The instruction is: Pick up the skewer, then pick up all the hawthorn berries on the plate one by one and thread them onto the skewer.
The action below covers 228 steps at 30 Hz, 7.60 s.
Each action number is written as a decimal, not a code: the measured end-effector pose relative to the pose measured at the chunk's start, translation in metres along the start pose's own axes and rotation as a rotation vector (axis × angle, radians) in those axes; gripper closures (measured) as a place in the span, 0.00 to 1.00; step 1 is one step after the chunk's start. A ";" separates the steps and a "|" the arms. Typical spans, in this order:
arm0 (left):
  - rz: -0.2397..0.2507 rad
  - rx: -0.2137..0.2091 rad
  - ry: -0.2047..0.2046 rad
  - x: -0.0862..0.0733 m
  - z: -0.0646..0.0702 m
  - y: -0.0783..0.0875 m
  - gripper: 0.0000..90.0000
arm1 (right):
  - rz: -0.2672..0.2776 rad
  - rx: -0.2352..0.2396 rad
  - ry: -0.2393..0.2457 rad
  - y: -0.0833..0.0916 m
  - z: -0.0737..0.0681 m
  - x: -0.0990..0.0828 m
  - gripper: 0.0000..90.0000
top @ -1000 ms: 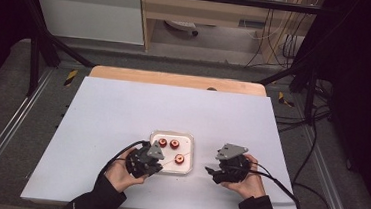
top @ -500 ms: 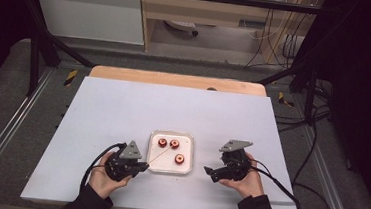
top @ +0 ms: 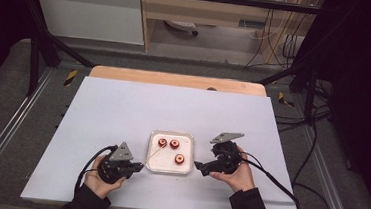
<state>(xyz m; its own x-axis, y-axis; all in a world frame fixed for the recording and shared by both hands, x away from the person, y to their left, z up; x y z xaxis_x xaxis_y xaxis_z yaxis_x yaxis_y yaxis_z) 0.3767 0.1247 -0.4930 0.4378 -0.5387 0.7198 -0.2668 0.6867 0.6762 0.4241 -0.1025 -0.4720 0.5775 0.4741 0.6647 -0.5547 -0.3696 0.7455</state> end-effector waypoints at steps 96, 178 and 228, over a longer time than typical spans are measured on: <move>0.167 0.070 0.081 0.006 -0.003 0.012 0.98 | 0.156 0.268 -0.398 -0.022 -0.040 0.080 0.67; 0.429 0.050 0.321 0.068 0.022 -0.025 0.98 | 0.617 0.370 -0.691 0.002 -0.041 0.120 0.68; 0.222 0.085 0.124 0.022 -0.012 0.004 0.98 | 0.237 0.174 -0.229 -0.017 -0.034 0.039 0.11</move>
<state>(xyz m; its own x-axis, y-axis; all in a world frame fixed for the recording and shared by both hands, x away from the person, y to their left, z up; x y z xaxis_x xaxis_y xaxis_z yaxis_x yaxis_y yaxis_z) 0.3959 0.1215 -0.4760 0.4611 -0.3124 0.8306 -0.4366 0.7350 0.5188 0.4353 -0.0507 -0.4608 0.5747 0.1754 0.7993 -0.5902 -0.5878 0.5533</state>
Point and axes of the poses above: each handheld gripper's, and its own axes: y roughly backward along the jaws, x roughly out of its top, z roughly to its right, the point moved 10 cm from there along -y, roughly forward along the jaws, and after that the axes turned 10 degrees about -x, right-handed, at the moved point
